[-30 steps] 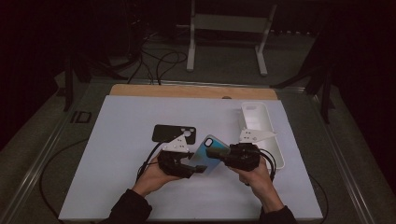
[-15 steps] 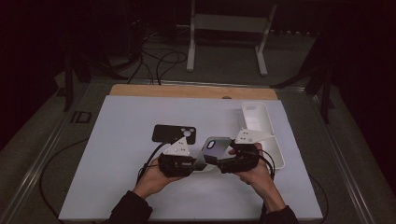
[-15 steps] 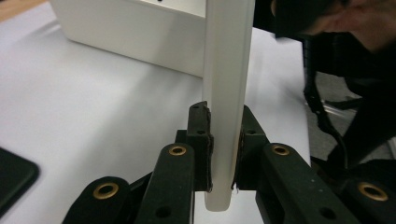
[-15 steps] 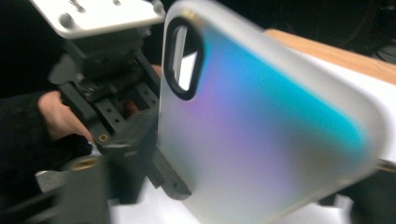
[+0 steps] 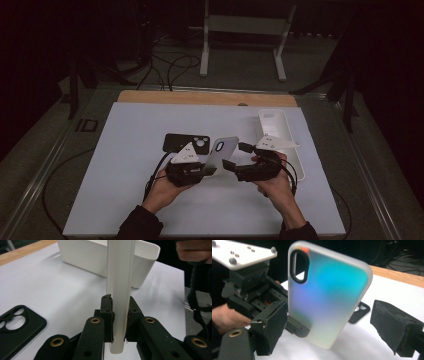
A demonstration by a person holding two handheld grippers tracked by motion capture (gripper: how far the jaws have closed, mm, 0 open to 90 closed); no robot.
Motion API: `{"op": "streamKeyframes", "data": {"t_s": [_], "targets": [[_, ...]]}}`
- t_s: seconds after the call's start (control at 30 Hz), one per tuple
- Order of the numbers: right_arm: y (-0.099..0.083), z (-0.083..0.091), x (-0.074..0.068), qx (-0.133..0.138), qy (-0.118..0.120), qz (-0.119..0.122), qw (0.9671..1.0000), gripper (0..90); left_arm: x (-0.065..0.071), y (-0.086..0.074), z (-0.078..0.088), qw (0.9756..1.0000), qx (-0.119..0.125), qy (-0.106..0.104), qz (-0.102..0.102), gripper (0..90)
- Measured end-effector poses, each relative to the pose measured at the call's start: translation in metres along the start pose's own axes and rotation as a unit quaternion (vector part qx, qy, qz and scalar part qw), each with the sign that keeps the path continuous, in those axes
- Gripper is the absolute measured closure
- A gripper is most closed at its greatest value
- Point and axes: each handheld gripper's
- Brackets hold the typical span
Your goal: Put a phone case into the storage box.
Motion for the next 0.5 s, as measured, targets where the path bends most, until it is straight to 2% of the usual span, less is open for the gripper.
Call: {"op": "streamKeyframes", "data": {"t_s": [0.03,0.1,0.13,0.2,0.3,0.33,0.5], "targets": [[0.002,0.0,-0.001,-0.002,-0.005,-0.014,0.9999,14.2,0.001,0.0,-0.001,1.0,-0.001,0.005,-0.002,81.0],[0.003,0.0,-0.001,-0.003,-0.005,-0.021,0.9998,14.2,0.001,0.0,-0.002,1.0,-0.004,0.008,-0.003,81.0],[0.005,-0.002,-0.002,0.001,-0.01,-0.037,0.9993,14.8,0.002,-0.001,-0.004,0.9999,-0.007,0.013,-0.004,81.0],[0.006,-0.002,-0.003,0.005,-0.007,-0.053,0.9986,16.5,0.002,-0.001,-0.006,0.9998,-0.011,0.015,-0.006,80.9],[0.007,-0.004,-0.004,0.005,-0.011,-0.06,0.9981,20.4,0.003,-0.002,-0.007,0.9998,-0.012,0.018,-0.007,81.0],[0.008,-0.006,-0.005,0.008,-0.014,-0.071,0.9974,21.6,0.004,-0.002,-0.008,0.9997,-0.013,0.02,-0.007,81.0],[0.01,-0.01,-0.009,0.012,-0.016,-0.077,0.9968,19.7,0.005,-0.004,-0.013,0.9997,-0.015,0.02,-0.001,81.0]]}}
Point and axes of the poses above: each handheld gripper's, and its own axes: z roughly backward along the jaws, y roughly out of its top, x roughly to its right, and after that the axes turned 12 degrees about -y, right-handed
